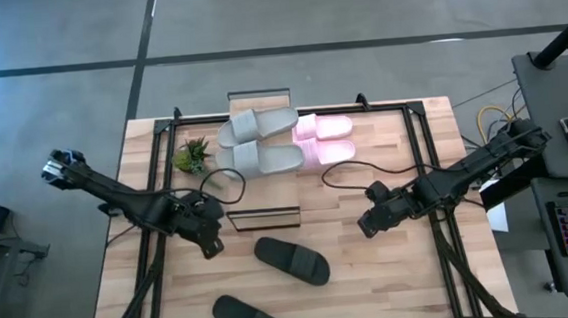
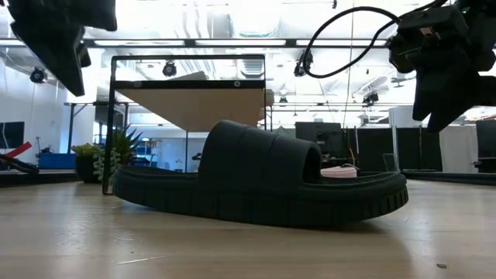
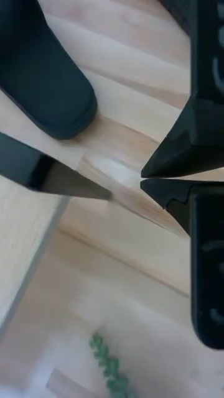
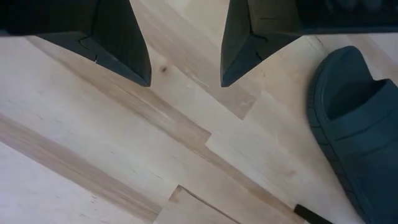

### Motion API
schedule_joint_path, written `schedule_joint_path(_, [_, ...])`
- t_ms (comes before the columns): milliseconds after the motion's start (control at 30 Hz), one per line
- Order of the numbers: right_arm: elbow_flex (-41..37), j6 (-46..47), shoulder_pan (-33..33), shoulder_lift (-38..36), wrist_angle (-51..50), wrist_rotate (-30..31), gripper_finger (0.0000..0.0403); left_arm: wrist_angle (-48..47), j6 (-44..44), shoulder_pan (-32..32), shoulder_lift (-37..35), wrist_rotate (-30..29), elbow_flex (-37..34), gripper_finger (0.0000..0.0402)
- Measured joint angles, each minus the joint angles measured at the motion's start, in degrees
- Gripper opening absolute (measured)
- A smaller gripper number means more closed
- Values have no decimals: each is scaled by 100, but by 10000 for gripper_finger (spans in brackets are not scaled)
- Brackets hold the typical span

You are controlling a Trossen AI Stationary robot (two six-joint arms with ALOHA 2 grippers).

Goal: Pick and place slides into the shelf
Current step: Move the top black slide to the middle right of the table

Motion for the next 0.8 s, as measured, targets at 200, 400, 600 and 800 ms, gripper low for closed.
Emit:
schedule_joint_path(200, [0, -5, 0, 0, -3, 13, 185, -392, -120, -67, -126, 82, 217, 0])
schedule_joint_path(400, [-12, -48, 0, 0, -19, 17, 185, -12, -634, -723, 38, -278, 362, 0])
schedule_joint_path(600, [-85, -48, 0, 0, -17, 48, 185, 885, -1286, -1551, 1032, -951, 532, 0])
schedule_joint_path(800, [-140, -51, -2, 0, -19, 48, 185, 1134, -1373, -1814, 2586, -1163, 1129, 0])
